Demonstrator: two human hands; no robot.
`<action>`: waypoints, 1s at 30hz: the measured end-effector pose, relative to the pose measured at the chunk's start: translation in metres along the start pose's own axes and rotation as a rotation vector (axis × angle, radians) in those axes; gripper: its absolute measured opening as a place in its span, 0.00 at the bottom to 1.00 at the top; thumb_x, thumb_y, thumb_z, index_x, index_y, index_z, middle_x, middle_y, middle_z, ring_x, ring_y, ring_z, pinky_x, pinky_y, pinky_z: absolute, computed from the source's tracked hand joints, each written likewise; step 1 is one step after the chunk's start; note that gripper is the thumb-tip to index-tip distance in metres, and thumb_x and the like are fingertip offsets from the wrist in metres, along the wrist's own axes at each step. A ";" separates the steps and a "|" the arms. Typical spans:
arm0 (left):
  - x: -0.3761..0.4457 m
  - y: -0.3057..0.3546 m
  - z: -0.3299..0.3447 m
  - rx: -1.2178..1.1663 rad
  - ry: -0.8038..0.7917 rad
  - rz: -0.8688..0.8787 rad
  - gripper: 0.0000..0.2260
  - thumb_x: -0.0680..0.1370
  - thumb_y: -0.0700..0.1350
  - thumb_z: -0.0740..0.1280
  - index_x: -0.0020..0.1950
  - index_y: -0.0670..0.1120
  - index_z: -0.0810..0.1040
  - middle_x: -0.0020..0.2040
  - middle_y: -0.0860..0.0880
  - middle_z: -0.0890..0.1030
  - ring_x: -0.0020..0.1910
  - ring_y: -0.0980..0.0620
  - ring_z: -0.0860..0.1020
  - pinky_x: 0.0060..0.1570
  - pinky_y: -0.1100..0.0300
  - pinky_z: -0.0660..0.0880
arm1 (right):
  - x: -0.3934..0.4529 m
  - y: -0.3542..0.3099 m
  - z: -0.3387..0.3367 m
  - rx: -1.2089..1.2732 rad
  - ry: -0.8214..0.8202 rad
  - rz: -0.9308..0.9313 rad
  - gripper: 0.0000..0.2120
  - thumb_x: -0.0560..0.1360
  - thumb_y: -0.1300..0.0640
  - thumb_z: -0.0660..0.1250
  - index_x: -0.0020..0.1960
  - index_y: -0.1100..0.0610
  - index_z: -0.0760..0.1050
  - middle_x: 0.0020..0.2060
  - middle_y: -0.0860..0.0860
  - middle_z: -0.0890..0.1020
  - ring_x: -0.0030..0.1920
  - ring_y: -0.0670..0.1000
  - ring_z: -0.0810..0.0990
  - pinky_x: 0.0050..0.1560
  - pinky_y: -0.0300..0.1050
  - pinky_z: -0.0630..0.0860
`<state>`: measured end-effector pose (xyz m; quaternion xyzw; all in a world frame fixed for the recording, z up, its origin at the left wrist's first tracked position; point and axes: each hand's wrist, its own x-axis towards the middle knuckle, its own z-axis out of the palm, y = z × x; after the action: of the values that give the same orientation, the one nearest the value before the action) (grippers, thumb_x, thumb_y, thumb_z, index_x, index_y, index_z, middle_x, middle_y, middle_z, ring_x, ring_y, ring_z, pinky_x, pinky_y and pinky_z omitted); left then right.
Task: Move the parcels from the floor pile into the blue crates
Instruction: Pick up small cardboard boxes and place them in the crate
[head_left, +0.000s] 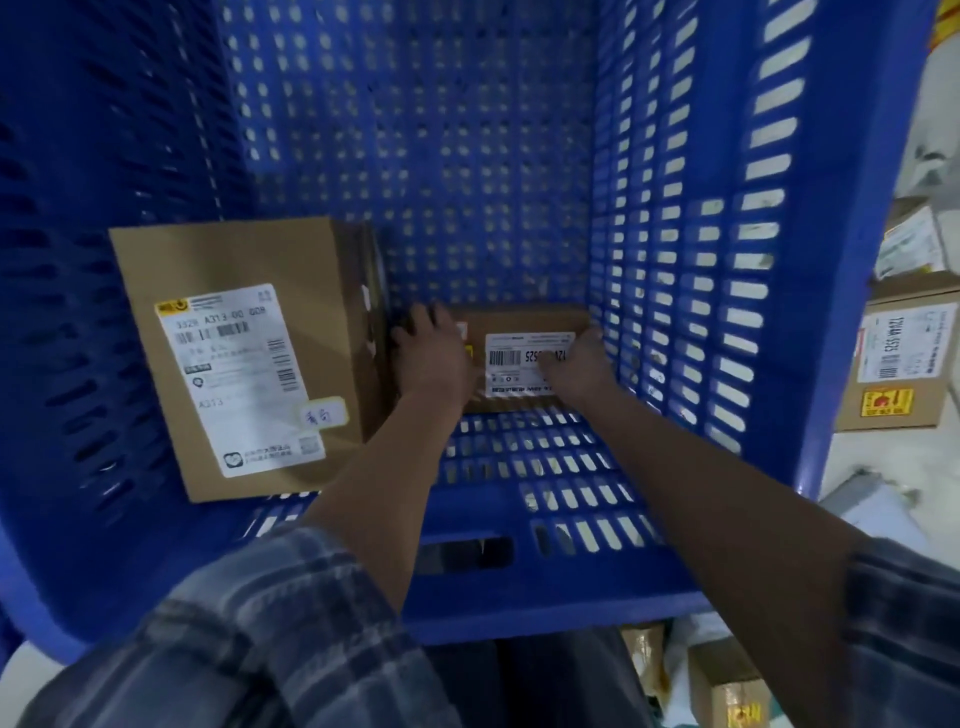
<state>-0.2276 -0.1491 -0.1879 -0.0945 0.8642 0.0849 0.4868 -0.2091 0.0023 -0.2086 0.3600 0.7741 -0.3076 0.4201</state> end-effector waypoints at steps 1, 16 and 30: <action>0.001 -0.001 0.003 0.030 0.022 -0.005 0.26 0.80 0.44 0.60 0.75 0.40 0.53 0.73 0.39 0.57 0.70 0.33 0.60 0.62 0.47 0.69 | 0.003 0.001 0.000 -0.018 -0.007 -0.001 0.31 0.76 0.60 0.65 0.71 0.68 0.53 0.66 0.62 0.69 0.66 0.59 0.70 0.66 0.52 0.70; -0.038 0.002 -0.029 0.179 -0.060 0.059 0.24 0.79 0.46 0.60 0.73 0.39 0.59 0.68 0.40 0.63 0.67 0.41 0.65 0.62 0.51 0.68 | -0.067 -0.022 -0.011 -0.379 -0.111 0.030 0.20 0.76 0.62 0.61 0.66 0.66 0.66 0.62 0.61 0.74 0.61 0.58 0.75 0.57 0.48 0.77; -0.163 0.019 -0.160 -0.332 -0.110 0.029 0.08 0.81 0.42 0.57 0.48 0.39 0.73 0.44 0.41 0.74 0.44 0.46 0.73 0.44 0.57 0.67 | -0.242 0.014 -0.167 0.769 0.452 -0.067 0.10 0.72 0.63 0.58 0.36 0.52 0.73 0.31 0.52 0.77 0.33 0.55 0.75 0.32 0.41 0.75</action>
<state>-0.2813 -0.1560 0.0343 -0.1565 0.8115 0.2387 0.5099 -0.1758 0.0674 0.0761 0.5228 0.6872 -0.5001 0.0657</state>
